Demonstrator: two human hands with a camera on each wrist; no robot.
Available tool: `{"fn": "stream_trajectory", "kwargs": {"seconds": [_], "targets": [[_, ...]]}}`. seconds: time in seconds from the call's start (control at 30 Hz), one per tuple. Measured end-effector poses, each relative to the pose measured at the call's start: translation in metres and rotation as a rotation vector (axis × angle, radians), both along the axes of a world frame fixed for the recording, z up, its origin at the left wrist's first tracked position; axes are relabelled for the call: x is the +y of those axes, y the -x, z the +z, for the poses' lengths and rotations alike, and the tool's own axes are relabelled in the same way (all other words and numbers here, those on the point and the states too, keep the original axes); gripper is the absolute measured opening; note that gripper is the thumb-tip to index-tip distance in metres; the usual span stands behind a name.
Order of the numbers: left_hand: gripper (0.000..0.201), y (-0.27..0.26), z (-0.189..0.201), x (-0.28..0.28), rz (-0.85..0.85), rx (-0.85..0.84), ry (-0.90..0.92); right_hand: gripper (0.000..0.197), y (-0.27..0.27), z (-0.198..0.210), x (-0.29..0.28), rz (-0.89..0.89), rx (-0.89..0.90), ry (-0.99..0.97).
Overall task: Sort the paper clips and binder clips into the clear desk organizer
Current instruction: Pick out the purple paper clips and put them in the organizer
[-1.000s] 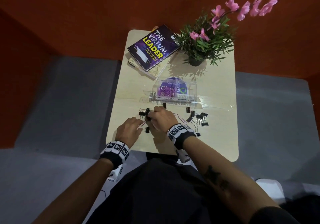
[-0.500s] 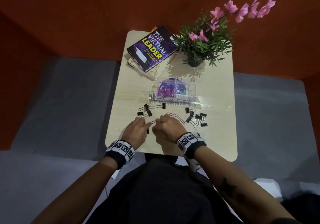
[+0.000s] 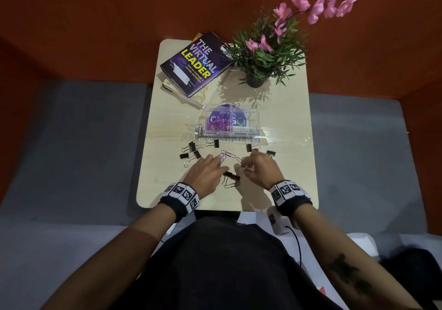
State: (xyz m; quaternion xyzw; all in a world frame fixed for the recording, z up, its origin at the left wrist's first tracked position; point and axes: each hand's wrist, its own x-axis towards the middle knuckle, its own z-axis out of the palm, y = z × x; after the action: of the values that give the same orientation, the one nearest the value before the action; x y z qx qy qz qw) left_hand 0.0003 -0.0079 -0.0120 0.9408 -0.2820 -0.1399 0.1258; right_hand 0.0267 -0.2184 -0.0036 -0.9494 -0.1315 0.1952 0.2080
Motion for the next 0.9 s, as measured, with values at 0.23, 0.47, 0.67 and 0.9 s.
{"fn": "stream_trajectory", "kwargs": {"seconds": [0.23,0.47,0.67,0.9], "targets": [[0.048,0.008,-0.006,0.005,-0.115,-0.071,-0.104,0.015,0.045,-0.013,0.012,0.193,-0.006,-0.022],[0.048,0.025,-0.011,0.048,-0.058,-0.084,-0.065,0.012,0.047,-0.017,0.004,0.135,-0.087,0.021],[0.047,0.028,-0.011,0.046,-0.011,-0.103,-0.068,0.021,0.047,-0.014,0.034,0.199,-0.100,-0.032],[0.039,0.026,-0.011,0.013,-0.195,-0.093,-0.102,0.017,0.038,-0.023,0.014,0.113,-0.146,0.059]]}}
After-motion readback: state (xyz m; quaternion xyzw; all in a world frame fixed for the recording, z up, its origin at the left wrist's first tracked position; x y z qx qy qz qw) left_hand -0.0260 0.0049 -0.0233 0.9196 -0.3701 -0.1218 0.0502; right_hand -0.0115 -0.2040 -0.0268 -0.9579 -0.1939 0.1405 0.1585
